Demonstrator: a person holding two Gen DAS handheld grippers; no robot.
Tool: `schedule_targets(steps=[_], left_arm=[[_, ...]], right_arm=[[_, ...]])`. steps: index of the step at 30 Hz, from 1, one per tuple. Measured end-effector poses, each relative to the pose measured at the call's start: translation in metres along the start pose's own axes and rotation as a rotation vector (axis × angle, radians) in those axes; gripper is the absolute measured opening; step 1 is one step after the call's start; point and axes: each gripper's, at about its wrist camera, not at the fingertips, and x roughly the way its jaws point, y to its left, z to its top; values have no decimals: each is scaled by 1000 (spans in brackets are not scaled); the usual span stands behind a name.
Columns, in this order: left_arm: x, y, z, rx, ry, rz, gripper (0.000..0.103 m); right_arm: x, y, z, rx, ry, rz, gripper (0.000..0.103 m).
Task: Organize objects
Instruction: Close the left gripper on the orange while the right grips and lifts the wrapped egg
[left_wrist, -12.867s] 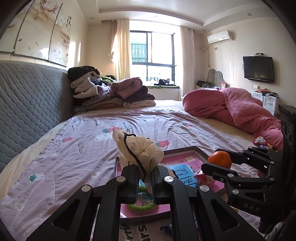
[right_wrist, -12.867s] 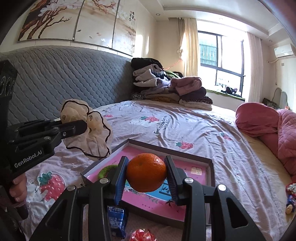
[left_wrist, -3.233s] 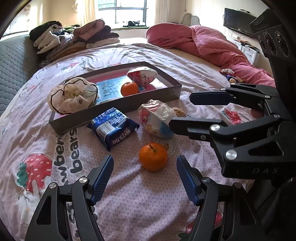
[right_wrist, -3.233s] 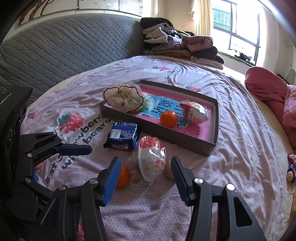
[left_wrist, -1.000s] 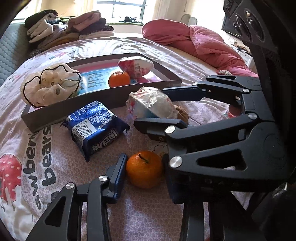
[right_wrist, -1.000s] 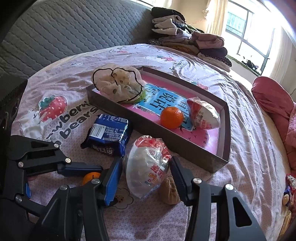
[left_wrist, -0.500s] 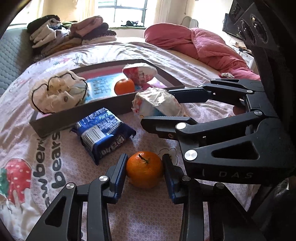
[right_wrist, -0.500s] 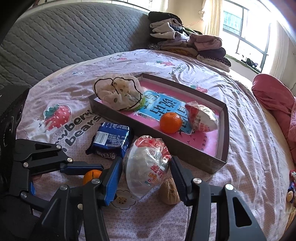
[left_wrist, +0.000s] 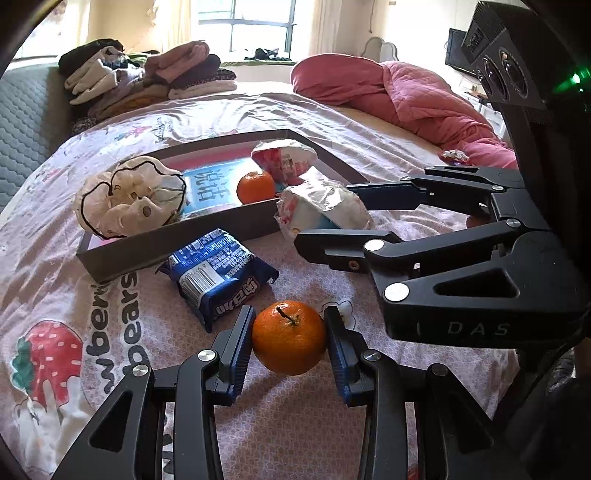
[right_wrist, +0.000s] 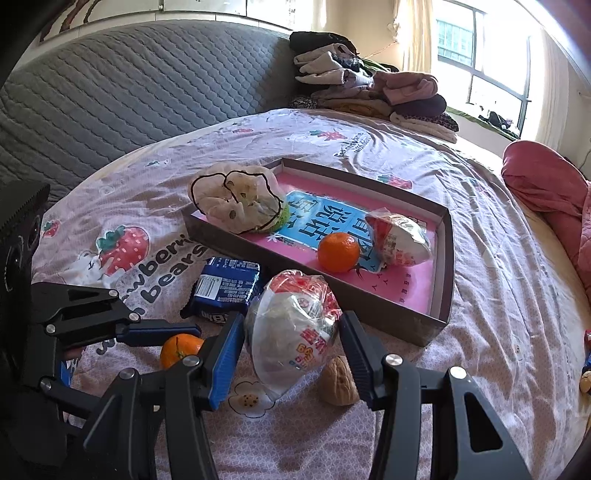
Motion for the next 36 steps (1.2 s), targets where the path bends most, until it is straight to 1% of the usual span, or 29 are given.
schedule_targets(steps=[8,14,24,36], left_arm=[[-13,8,6,-22,-31,27,38],[-33,15,21,-26,-96,72,38],[-55,22,37,-47,-146,112,38],[-79,26,60,-59,-199,171,39]], right_arm=[[-10,-7,2,32,-40,-10,53],[-25,-7,6,50,-87,1,53],[-47,1,15,60,-153,9,53],[-72,-4,30,102,-222,-17,53]])
